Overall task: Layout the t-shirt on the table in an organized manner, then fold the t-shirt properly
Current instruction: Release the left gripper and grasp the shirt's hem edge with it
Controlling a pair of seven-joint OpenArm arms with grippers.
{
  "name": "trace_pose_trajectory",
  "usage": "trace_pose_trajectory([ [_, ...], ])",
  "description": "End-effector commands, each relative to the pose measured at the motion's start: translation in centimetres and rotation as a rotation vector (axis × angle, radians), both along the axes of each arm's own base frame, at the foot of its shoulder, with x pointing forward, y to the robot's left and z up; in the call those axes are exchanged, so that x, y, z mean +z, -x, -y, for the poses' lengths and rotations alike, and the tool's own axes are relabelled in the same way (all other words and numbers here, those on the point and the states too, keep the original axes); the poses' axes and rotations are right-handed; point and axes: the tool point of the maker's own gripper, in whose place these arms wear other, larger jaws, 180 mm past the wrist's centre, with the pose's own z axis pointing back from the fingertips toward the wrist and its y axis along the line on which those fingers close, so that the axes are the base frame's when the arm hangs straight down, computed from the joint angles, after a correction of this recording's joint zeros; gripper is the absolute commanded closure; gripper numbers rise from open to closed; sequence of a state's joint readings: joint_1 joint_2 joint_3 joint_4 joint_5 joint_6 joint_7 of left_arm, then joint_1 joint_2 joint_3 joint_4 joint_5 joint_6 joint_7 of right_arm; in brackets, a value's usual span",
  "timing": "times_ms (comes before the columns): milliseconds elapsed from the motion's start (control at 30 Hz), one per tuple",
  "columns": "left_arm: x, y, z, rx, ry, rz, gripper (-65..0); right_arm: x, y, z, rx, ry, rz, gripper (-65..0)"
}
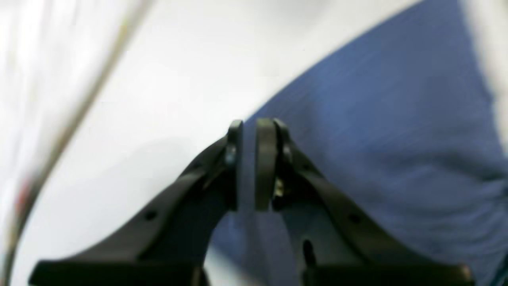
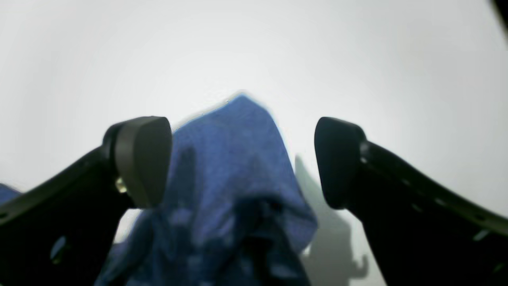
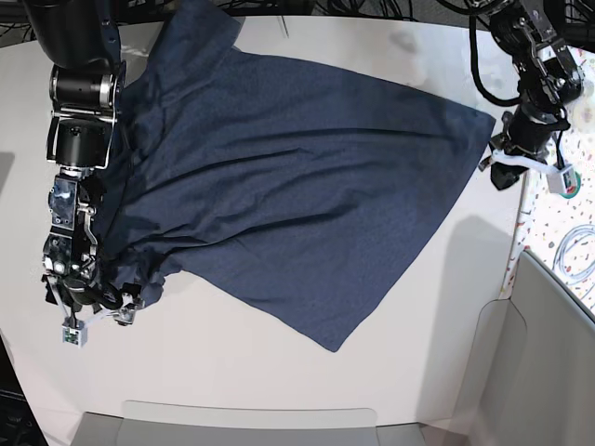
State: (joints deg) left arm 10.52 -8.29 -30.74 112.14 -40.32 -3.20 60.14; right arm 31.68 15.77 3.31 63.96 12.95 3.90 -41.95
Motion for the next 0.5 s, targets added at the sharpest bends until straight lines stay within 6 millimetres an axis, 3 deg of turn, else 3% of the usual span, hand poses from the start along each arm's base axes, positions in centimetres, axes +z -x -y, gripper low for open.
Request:
trace_pose_trajectory([
  [0, 0.9, -0.1, 0.2, -0.005, -0.012, 0.028, -5.2, 3.1, -0.7, -0.8, 0.025, 0.005, 0.086, -55.1],
  [67, 1.6, -0.6, 0.6, -0.009, -0.011, 0.053, -5.3, 3.8, 0.6, -1.5, 0.047, 0.026, 0.102, -55.1],
  [100, 2.3, -1.8, 1.5, -0.038, -0.005, 0.078, -5.3, 3.9, 1.5, -2.0, 0.06, 0.033, 0.105, -55.1],
  [300, 2.6, -8.2, 8.7, -0.321, 0.022, 0.071, -5.0, 3.2, 7.1, -4.8, 0.105, 0.026, 0.075, -53.2],
  [367, 2.8, -10.5, 10.0, -0.36, 0.042, 0.073, -5.0, 2.7, 9.1, -5.4, 0.104, 0.008, 0.043, -44.2],
  [467, 3.0, -13.7, 11.6, -0.402, 0.076, 0.065, -5.0, 2.6, 11.2, -5.6, 0.091, -0.004, 0.027, -18.2],
])
